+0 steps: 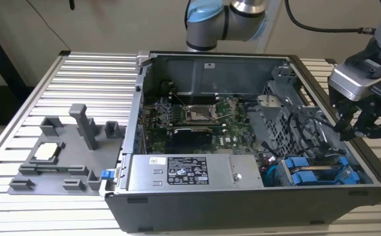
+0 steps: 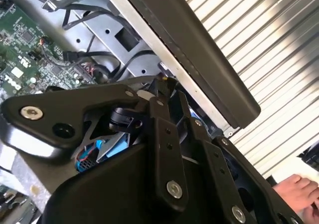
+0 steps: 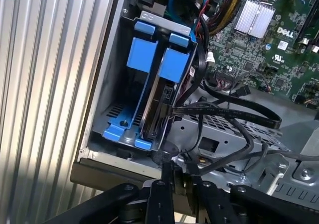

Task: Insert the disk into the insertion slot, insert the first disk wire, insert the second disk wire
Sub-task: 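Insert the first disk wire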

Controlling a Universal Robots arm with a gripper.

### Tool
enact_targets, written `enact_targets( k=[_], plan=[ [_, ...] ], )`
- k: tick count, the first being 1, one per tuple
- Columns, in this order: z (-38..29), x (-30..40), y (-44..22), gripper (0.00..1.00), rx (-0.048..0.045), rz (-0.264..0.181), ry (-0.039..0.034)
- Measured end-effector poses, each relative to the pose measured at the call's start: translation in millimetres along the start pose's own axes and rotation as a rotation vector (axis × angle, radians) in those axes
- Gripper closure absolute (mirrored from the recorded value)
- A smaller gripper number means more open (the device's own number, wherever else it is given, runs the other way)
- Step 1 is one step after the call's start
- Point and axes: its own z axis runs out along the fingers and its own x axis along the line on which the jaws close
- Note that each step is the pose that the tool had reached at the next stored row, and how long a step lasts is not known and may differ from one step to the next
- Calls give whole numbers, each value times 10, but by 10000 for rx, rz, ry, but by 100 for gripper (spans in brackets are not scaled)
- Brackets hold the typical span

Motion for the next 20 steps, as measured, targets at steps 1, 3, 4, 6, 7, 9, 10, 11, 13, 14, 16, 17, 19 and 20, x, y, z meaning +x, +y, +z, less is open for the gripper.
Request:
enact_targets(
  k=[1, 3, 4, 6, 7, 9, 10, 11, 13, 14, 16, 17, 19, 20],
  plan=[
    [0, -5, -2, 74, -1, -42, -9],
    [2, -27, -9, 68, -1, -141, -31],
    [3, -38, -13, 68, -2, -190, -41],
    [-1, -49, -18, 68, -21, -258, -27],
    [-15, -52, -22, 68, -46, -281, 5],
    [-39, -57, -28, 68, -99, -318, 115],
    [-45, -58, -30, 68, -138, -346, 216],
    [-49, -59, -32, 68, -178, -376, 321],
    [-51, -60, -33, 68, -277, -446, 581],
    [-51, -62, -33, 68, -344, -484, 744],
    [-52, -73, -37, 68, -451, -544, 1003],
    [-55, -80, -41, 68, -492, -568, 1110],
    [-55, -104, -49, 68, -550, -603, 1263],
    [-54, -119, -54, 68, -569, -615, 1316]
  ],
)
